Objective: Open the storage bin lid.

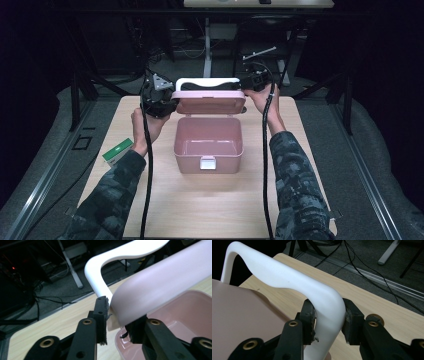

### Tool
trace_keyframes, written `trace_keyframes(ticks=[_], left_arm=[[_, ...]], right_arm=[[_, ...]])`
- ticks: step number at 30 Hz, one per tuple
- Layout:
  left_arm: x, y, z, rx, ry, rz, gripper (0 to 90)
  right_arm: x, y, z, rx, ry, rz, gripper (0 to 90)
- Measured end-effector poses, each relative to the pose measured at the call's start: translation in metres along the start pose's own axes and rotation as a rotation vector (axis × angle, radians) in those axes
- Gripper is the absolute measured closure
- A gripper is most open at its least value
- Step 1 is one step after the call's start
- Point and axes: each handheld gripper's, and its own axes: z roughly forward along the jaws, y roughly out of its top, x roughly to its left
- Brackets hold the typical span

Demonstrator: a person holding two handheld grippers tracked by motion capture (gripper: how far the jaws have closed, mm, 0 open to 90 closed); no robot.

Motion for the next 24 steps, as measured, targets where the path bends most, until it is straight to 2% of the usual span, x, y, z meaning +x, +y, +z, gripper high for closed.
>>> trace_keyframes(ticks=[6, 11, 14, 15, 16, 17, 19, 21, 24], left_arm=[[-0.001, 0.0, 0.001, 0.002, 0.013, 0.0, 80.8], [0.0, 0.0, 0.001, 0.007, 0.017, 0.002, 81.7], [-0.001, 0.0, 0.001, 0.009, 0.019, 0.007, 81.9], [0.0, 0.0, 0.001, 0.01, 0.019, 0.008, 81.9], [0.0, 0.0, 0.001, 0.013, 0.019, 0.01, 82.1], [0.0, 0.0, 0.001, 0.013, 0.019, 0.01, 82.1], [0.0, 0.0, 0.001, 0.013, 0.018, 0.012, 82.1], [0.0, 0.0, 0.001, 0.013, 0.018, 0.013, 82.1], [0.0, 0.001, 0.002, 0.014, 0.018, 0.012, 82.1]], right_arm=[[0.001, 0.0, -0.003, -0.004, -0.018, -0.012, 62.2], [0.0, 0.0, -0.006, -0.008, -0.025, -0.007, 58.7], [-0.001, -0.001, -0.011, -0.021, -0.036, -0.002, 48.0], [-0.001, -0.001, -0.011, -0.021, -0.036, -0.002, 48.0], [-0.001, -0.001, -0.017, -0.028, -0.052, -0.002, 42.1], [-0.001, -0.001, -0.017, -0.028, -0.052, -0.002, 42.1], [-0.001, -0.001, -0.024, -0.045, -0.095, -0.014, 36.6], [-0.003, -0.002, -0.039, -0.072, -0.121, -0.015, 32.9], [-0.005, -0.005, -0.047, -0.079, -0.135, -0.019, 31.2]])
